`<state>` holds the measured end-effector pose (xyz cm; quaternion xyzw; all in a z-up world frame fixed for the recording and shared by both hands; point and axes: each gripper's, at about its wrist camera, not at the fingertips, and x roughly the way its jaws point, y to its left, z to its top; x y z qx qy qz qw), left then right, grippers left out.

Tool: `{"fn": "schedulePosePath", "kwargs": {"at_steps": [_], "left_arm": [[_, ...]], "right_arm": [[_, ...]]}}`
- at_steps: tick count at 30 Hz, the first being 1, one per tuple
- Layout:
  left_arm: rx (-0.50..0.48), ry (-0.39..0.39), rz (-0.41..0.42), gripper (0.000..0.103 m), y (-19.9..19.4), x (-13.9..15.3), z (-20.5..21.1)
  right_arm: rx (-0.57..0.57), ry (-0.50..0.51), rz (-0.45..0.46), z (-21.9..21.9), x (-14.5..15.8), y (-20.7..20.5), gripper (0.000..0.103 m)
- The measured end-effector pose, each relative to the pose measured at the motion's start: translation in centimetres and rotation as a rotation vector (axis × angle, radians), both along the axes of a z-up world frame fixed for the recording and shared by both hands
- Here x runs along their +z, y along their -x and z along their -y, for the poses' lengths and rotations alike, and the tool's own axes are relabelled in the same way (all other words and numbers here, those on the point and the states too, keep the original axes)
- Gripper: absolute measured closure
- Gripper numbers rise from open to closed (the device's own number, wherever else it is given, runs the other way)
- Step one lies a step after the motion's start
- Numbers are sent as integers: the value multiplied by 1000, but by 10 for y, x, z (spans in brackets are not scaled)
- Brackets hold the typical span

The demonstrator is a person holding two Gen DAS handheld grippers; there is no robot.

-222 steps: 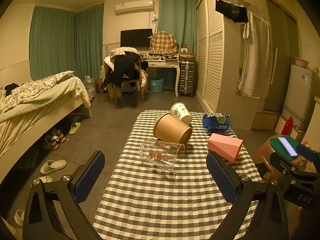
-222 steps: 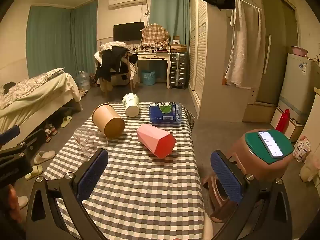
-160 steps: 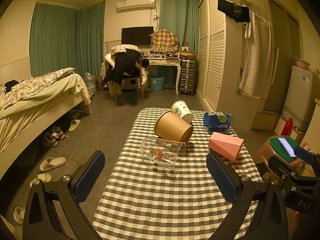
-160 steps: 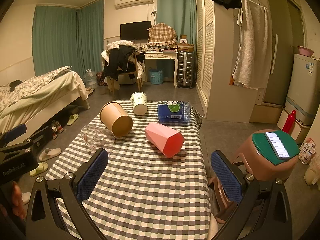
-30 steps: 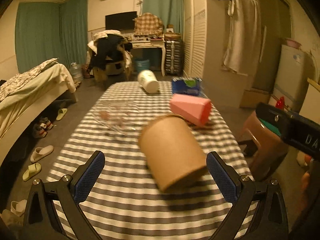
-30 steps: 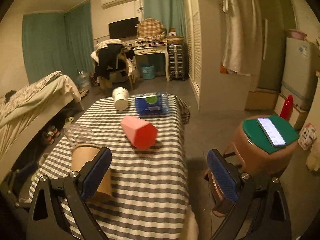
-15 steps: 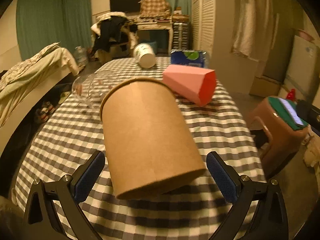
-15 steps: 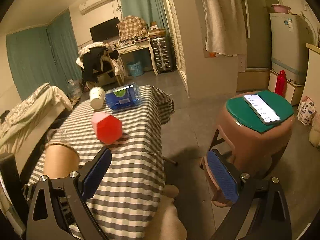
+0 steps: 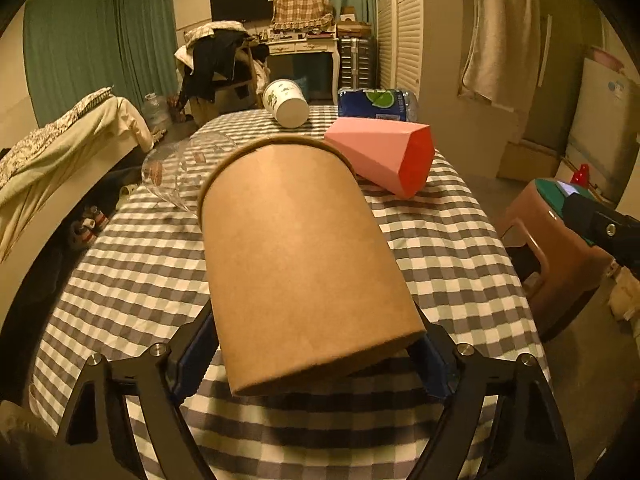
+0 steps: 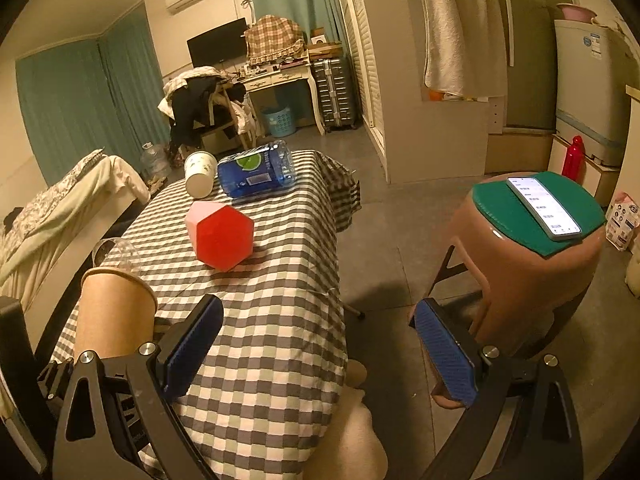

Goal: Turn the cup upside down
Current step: 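Lift the brown cup with the right gripper and rotate it, then lower the brown cup onto the tablecloth with the right gripper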

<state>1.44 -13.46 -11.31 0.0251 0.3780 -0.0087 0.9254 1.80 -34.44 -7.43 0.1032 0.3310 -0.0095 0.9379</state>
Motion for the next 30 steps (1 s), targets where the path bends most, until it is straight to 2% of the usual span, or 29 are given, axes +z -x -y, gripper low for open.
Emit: {"fn": "schedulePosePath", "kwargs": {"at_steps": [5, 9, 15, 27, 30], "left_arm": [[-47, -24, 8, 17, 11, 17, -7], [-89, -73, 26, 18, 14, 34, -12], [-95, -96, 37, 19, 6, 42, -24], [-69, 3, -4, 20, 10, 31, -45], [-61, 3, -16, 21, 13, 27, -50]], "right_arm": [[1, 9, 7, -5, 4, 4, 6], [1, 6, 16, -5, 5, 8, 6], [11, -6, 5, -6, 1, 7, 6], [7, 8, -14, -8, -2, 0, 6], [16, 16, -13, -13, 0, -2, 6]]}}
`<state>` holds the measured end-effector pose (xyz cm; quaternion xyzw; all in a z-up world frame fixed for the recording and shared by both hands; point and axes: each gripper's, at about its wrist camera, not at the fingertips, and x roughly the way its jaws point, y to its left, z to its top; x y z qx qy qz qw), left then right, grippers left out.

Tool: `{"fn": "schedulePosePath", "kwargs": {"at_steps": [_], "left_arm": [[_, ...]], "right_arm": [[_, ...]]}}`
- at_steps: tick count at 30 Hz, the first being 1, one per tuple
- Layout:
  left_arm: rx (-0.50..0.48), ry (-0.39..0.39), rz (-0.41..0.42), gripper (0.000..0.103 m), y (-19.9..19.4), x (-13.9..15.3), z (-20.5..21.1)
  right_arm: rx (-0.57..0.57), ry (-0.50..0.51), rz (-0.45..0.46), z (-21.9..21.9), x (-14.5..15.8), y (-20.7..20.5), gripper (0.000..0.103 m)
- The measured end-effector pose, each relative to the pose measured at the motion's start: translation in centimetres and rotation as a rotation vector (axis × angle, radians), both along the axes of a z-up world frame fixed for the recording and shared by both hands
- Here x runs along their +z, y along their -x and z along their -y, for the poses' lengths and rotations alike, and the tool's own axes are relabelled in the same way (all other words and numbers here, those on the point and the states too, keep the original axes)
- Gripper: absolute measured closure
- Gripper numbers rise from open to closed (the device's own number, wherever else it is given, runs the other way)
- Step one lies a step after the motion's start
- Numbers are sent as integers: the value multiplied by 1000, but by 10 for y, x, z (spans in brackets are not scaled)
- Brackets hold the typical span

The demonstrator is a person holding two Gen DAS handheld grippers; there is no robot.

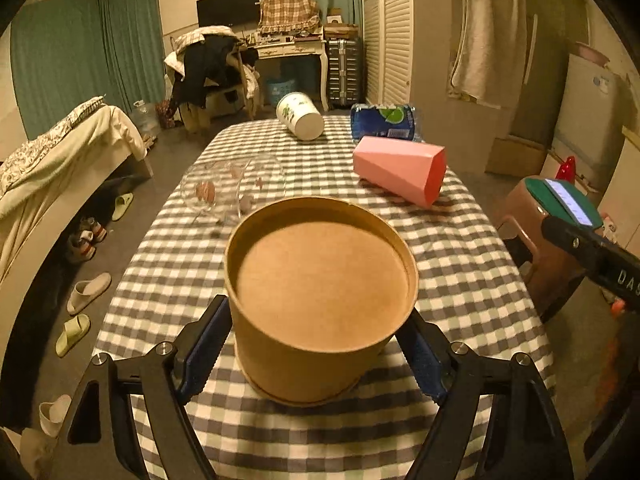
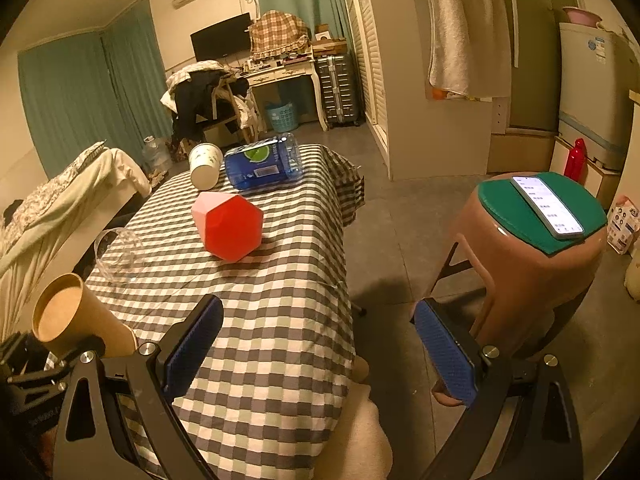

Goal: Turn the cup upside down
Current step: 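Lower the brown cup onto the tablecloth with the right gripper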

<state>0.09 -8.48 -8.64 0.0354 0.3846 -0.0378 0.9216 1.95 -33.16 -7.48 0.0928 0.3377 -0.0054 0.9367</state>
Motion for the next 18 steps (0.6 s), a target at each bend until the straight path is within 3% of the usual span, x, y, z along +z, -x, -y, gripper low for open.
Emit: {"fn": "schedulePosePath", "kwargs": {"at_steps": [6, 18], "left_arm": [[0, 34, -19, 21, 1, -6, -8], [-44, 77, 25, 18, 13, 14, -10]], "right_arm": [[21, 18, 2, -15, 3, 0, 6], [28, 68, 49, -38, 28, 20, 6]]}}
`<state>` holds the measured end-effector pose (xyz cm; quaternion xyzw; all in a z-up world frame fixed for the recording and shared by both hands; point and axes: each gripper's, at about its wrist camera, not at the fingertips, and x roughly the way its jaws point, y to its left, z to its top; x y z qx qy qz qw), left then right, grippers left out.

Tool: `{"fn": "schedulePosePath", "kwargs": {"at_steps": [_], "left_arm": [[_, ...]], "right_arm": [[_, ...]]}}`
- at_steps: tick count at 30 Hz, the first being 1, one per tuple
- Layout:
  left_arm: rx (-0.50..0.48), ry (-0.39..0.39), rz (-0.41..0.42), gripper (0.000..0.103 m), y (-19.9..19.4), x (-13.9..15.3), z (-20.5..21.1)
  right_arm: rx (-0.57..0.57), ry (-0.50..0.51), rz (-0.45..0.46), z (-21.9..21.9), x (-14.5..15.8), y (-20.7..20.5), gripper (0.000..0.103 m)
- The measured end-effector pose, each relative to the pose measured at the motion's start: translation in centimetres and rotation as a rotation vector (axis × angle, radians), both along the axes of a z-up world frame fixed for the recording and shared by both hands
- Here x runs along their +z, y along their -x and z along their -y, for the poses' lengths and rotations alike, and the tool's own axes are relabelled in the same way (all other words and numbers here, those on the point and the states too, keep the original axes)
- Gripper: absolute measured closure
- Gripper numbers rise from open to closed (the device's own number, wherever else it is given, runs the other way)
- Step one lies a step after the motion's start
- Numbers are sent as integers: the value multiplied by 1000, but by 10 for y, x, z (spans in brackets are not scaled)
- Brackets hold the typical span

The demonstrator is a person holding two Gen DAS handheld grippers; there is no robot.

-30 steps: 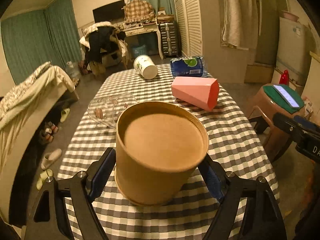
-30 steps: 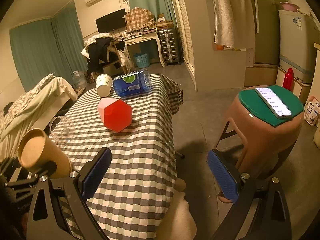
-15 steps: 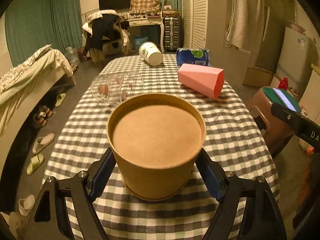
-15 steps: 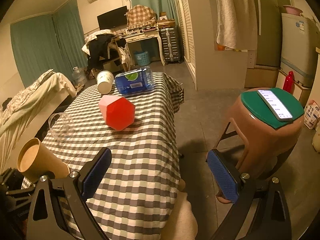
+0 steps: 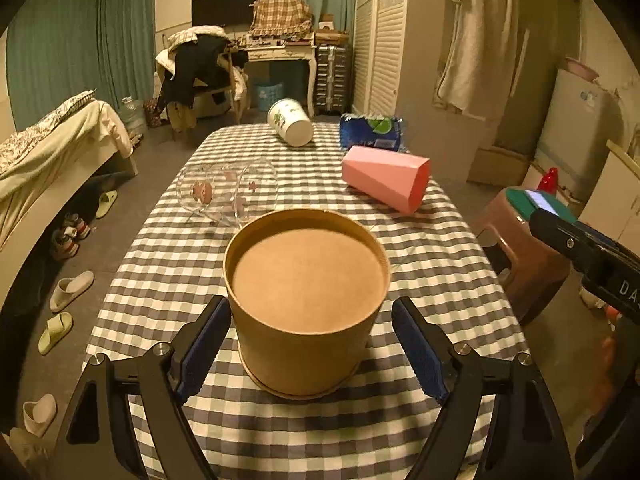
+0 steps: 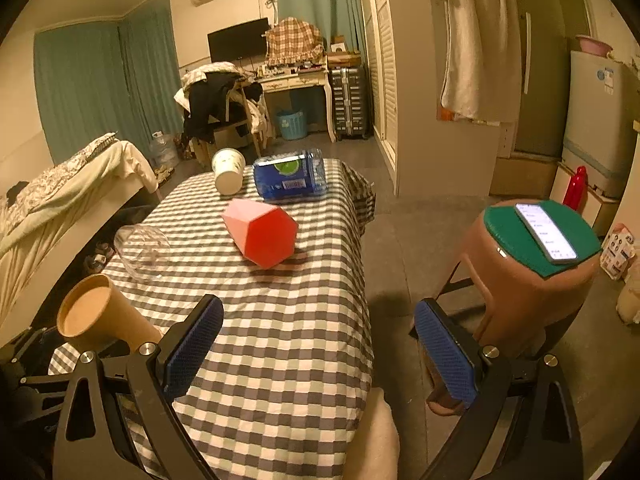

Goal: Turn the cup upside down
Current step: 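Lower the brown cup onto the tablecloth with the right gripper, then open the right gripper and withdraw it from the brown cup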

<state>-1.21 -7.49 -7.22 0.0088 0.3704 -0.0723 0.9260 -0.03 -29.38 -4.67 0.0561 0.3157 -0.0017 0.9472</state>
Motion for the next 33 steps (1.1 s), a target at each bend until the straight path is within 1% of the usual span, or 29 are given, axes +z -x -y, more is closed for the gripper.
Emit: {"fn": "schedulePosePath", "kwargs": {"at_steps": [9, 17, 19, 20, 22, 26, 28, 29, 33], "left_arm": [[-21, 9, 28, 18, 2, 9, -5], [-38, 37, 113, 17, 12, 40, -12], [-35, 41, 140, 9, 16, 49, -16], [-33, 46, 160, 2, 19, 53, -20], [-19, 50, 206, 1, 27, 62, -28], [11, 28, 253, 0, 41, 75, -46], [29, 21, 266, 0, 46, 77, -53], [39, 18, 271, 0, 49, 77, -58], [79, 9, 275, 0, 59, 75, -72]], "right_arm": [[24, 45, 51, -24, 25, 24, 6], [28, 79, 85, -38, 42, 37, 6], [27, 82, 108, -39, 49, 43, 6], [27, 83, 122, -39, 53, 48, 6], [27, 85, 144, -39, 58, 54, 6], [31, 97, 172, -41, 64, 67, 6], [34, 106, 177, -43, 65, 75, 5], [36, 108, 180, -44, 65, 78, 0], [38, 112, 199, -48, 64, 90, 0]]}}
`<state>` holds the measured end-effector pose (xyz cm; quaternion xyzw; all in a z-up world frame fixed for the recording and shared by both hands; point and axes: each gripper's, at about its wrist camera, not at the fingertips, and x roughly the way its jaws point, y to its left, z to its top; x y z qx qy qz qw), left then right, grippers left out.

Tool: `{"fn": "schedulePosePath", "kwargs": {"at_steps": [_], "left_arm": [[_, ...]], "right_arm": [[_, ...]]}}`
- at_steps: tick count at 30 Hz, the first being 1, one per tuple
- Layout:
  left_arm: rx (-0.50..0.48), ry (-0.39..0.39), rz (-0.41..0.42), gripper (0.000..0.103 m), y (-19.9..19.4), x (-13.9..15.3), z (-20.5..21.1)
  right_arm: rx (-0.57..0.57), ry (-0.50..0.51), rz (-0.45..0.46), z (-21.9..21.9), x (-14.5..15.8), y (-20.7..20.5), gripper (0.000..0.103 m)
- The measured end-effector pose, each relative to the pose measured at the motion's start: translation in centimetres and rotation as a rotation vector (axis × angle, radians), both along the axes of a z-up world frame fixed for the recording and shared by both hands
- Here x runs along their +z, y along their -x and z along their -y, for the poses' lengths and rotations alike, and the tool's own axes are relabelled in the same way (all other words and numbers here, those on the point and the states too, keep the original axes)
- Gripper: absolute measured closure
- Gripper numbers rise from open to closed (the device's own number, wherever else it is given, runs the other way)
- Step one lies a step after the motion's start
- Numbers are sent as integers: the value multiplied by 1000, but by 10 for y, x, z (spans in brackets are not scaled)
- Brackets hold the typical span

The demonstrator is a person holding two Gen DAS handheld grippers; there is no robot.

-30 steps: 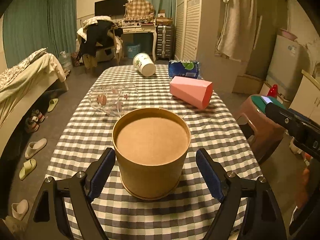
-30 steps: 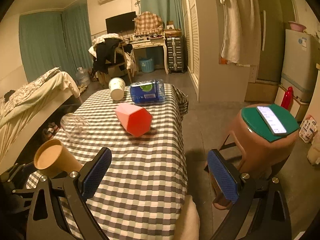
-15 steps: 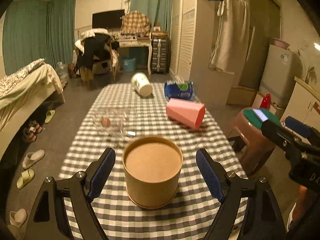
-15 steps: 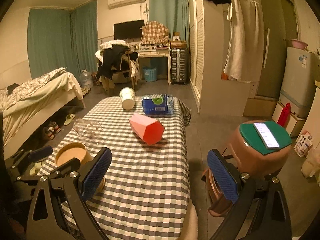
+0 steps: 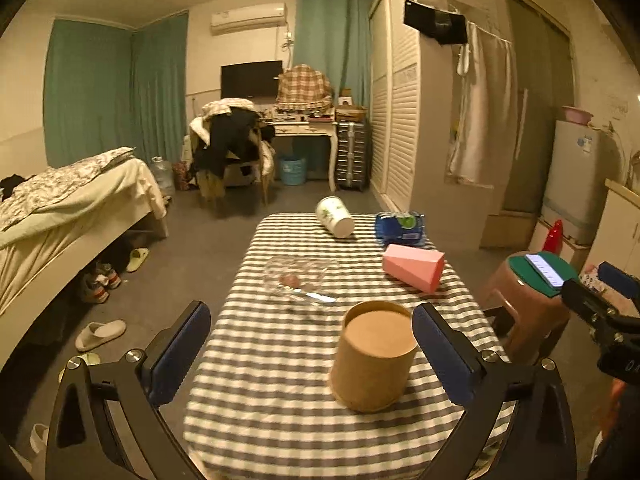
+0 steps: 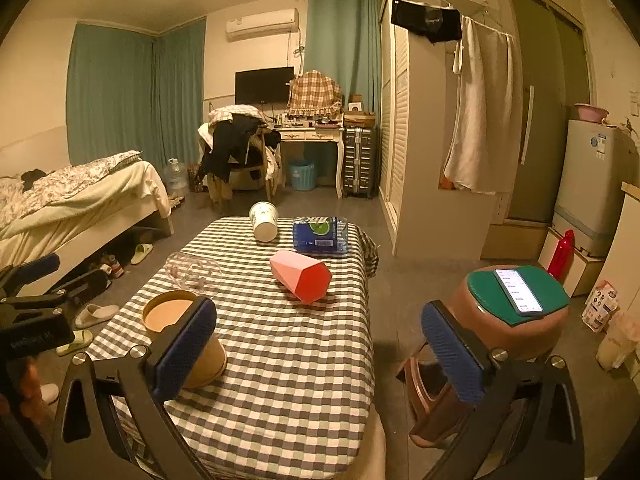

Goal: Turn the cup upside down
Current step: 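Open the right gripper and withdraw it from the brown cup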

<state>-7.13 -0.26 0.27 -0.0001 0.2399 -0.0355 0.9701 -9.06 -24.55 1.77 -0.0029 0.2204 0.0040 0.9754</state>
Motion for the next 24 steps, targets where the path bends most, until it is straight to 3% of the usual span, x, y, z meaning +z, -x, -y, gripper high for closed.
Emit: {"fn": "schedulePosePath", "kwargs": {"at_steps": [7, 24], "left_arm": [[57, 8, 38, 0, 15, -9, -14], [87, 13, 34, 0, 25, -17, -21]], "right_arm": [[34, -12, 14, -14, -5, 5, 0], [85, 15, -4, -41, -23, 0, 0]]}}
